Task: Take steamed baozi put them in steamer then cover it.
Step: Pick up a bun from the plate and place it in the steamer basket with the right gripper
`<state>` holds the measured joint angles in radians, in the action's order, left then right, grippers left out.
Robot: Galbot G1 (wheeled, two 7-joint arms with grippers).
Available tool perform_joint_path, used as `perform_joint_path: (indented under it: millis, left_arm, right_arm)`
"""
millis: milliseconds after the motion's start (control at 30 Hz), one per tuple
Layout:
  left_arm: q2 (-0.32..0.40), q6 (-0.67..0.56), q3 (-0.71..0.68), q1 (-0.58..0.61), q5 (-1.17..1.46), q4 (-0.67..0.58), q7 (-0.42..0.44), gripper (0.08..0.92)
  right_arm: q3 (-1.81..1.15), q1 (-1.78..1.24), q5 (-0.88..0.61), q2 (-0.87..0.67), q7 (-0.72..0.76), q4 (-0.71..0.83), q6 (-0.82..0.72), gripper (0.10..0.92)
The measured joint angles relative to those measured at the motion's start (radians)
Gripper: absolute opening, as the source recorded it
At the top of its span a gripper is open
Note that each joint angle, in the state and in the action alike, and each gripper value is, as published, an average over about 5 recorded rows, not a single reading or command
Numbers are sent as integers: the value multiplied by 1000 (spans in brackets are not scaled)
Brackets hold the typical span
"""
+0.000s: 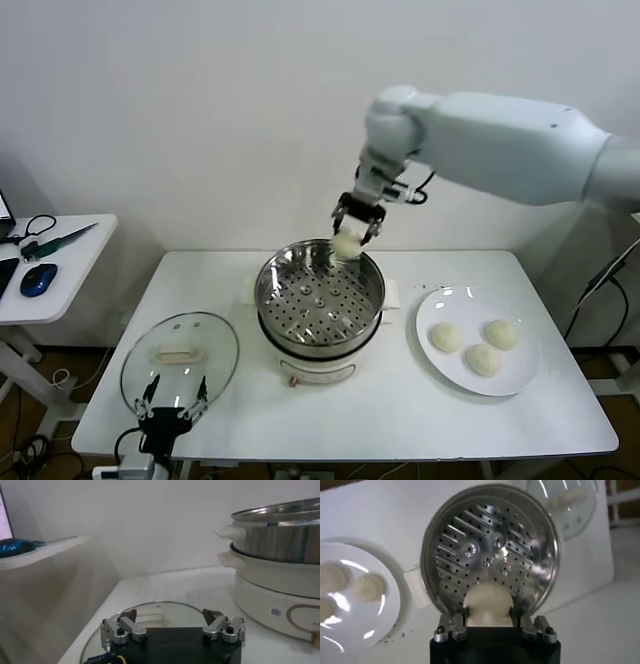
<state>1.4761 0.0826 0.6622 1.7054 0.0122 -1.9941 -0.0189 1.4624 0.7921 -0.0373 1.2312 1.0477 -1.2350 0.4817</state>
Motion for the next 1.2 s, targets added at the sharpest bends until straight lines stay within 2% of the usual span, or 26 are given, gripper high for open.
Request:
perform_joint_path:
  millis: [400,800,900,1100,1200]
  left_arm:
    - [3,-1,-8,-10,1,10,-2,823]
    - [5,1,-8,-17,2,15,-2,823]
    - [5,1,-8,-16,2,16,-3,823]
    - [7,4,-8,-15,0,12,-3,823]
    - [9,5,-9,-13,-4,7,-3,823]
  right_arm:
    - [-115,-219,302,88,-126,196,115,585]
    - [-179,-328,389,157,-173,347,150,583]
    - [-184,-336,387,162,-182,361,156,621]
    - [-171,-316,347,157,-182,363,172,780]
    - [-144,-273,293,144,-171,354,180,815]
